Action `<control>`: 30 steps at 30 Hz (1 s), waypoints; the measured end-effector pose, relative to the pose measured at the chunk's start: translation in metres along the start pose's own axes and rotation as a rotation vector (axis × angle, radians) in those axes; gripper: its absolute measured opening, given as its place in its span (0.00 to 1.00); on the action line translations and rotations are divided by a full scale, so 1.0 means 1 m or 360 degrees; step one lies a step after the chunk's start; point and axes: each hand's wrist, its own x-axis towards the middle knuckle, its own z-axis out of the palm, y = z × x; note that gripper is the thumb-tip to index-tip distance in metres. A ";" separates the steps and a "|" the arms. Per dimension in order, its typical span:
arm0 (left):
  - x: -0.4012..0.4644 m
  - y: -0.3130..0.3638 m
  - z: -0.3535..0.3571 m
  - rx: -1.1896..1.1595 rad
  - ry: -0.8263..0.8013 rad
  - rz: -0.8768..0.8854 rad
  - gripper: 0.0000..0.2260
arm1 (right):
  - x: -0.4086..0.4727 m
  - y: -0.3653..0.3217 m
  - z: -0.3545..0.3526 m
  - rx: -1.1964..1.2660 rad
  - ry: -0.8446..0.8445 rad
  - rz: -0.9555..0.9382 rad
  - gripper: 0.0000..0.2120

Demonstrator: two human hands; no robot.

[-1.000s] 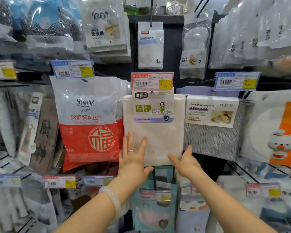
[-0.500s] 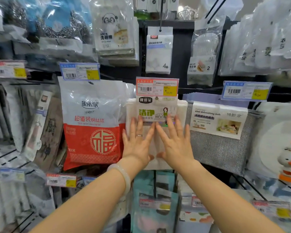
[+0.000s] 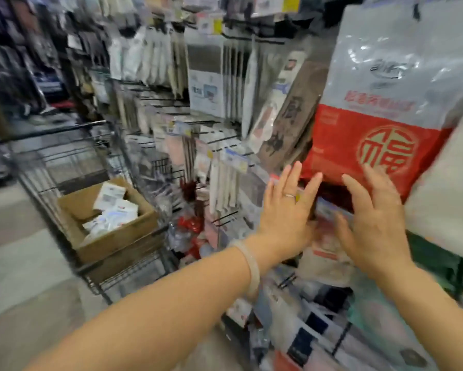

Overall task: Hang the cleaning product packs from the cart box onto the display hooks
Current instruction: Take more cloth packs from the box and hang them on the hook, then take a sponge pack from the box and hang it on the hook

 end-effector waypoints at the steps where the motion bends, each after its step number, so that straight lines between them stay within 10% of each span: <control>1: -0.008 -0.025 -0.008 0.0080 -0.0055 -0.0107 0.38 | 0.006 -0.018 0.019 0.0037 -0.0119 -0.0028 0.29; 7: -0.076 -0.181 -0.052 0.0392 -0.0234 -0.0779 0.35 | 0.046 -0.160 0.124 0.0173 -0.0858 -0.0334 0.34; 17: -0.160 -0.430 -0.086 0.0459 -0.0381 -0.1341 0.36 | 0.093 -0.382 0.308 0.0404 -0.1276 -0.0610 0.32; 30: -0.162 -0.636 -0.042 0.0228 -0.0515 -0.1701 0.39 | 0.144 -0.477 0.528 0.0456 -0.1820 -0.0556 0.27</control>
